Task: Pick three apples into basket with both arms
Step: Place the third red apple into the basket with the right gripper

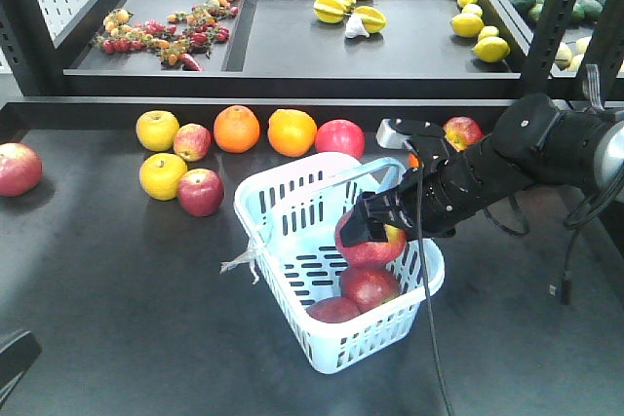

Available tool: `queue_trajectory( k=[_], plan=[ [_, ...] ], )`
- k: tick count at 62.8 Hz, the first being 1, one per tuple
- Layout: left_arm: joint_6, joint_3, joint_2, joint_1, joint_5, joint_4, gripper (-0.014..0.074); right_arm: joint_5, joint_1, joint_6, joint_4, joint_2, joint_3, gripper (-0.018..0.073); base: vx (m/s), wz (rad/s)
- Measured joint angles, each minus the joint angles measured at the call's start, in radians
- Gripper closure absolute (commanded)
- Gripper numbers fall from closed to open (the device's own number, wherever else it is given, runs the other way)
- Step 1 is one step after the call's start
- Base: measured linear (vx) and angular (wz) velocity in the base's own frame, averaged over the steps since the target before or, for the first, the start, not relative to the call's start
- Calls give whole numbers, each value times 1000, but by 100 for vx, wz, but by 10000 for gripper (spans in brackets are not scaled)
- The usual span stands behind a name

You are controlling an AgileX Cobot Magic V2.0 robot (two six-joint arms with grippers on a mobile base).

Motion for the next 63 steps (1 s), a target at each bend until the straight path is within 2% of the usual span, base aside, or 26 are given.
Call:
queue_trajectory(
  k=[15, 23, 28, 33, 45, 56, 63],
  plan=[
    [0, 0, 0, 0, 0, 0, 604, 7, 0, -2, 4, 0, 0, -103, 0, 0],
    [0, 0, 0, 0, 0, 0, 604, 14, 0, -2, 5, 0, 0, -60, 0, 0],
    [0, 0, 0, 0, 0, 0, 604, 35, 0, -8, 5, -1, 0, 9, 0, 0],
    [0, 0, 0, 0, 0, 0, 604, 73, 0, -28, 5, -16, 0, 137, 0, 0],
    [0, 0, 0, 0, 0, 0, 604, 186, 0, -129, 5, -131, 0, 568, 0, 0],
    [0, 0, 0, 0, 0, 0, 604, 270, 0, -191, 1, -291, 1, 568, 0, 0],
    [0, 0, 0, 0, 0, 0, 604, 277, 0, -231, 5, -419, 53, 566, 0, 0]
  ],
)
